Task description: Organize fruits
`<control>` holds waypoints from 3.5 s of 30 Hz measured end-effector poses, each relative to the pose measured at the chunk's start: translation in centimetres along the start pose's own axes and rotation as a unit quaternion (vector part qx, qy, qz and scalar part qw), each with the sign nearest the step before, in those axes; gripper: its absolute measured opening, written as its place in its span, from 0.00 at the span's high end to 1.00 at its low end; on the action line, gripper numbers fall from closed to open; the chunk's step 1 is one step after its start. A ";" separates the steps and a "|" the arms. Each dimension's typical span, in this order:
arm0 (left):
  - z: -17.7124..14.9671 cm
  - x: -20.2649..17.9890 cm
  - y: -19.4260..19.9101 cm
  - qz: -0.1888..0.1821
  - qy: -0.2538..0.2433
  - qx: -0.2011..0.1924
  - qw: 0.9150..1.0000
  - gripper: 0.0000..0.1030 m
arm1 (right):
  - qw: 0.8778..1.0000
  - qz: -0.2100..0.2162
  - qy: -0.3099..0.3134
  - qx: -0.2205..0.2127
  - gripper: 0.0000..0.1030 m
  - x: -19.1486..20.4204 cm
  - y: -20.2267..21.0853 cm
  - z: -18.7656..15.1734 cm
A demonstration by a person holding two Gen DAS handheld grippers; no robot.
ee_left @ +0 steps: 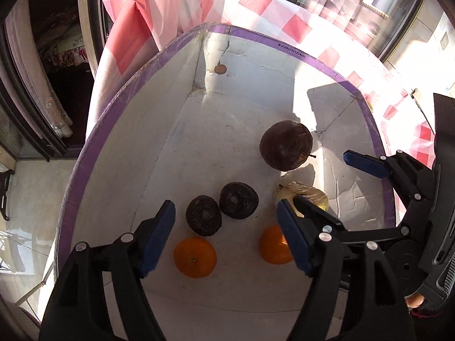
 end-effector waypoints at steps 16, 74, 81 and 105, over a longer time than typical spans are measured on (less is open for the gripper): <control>-0.2 -8.1 12.2 -0.042 -0.031 -0.327 0.944 0.02 | 0.920 0.044 -0.248 -0.300 0.15 -12.4 11.1 -9.7; 1.2 -27.0 -14.1 -0.121 -0.090 -0.100 0.984 0.02 | 0.844 -0.049 -0.490 -0.211 0.61 -37.7 0.5 -21.1; 1.9 -28.2 -15.1 -0.094 -0.080 -0.088 0.988 0.02 | 0.830 -0.019 -0.510 -0.226 0.61 -39.2 0.0 -21.2; 18.5 -41.6 -27.5 -0.060 -0.143 -0.052 0.987 0.65 | 0.829 -0.006 -0.513 -0.223 0.61 -39.0 -0.9 -21.1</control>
Point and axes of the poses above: each gripper's, at about its wrist camera, not at the fingertips, and y roughly against the way its jaws point, x to its left, z to its top, the point moved 5 cm from there along -y, roughly the way its jaws point, and after that the axes turned 3 degrees about -y, right-handed, at the moved point
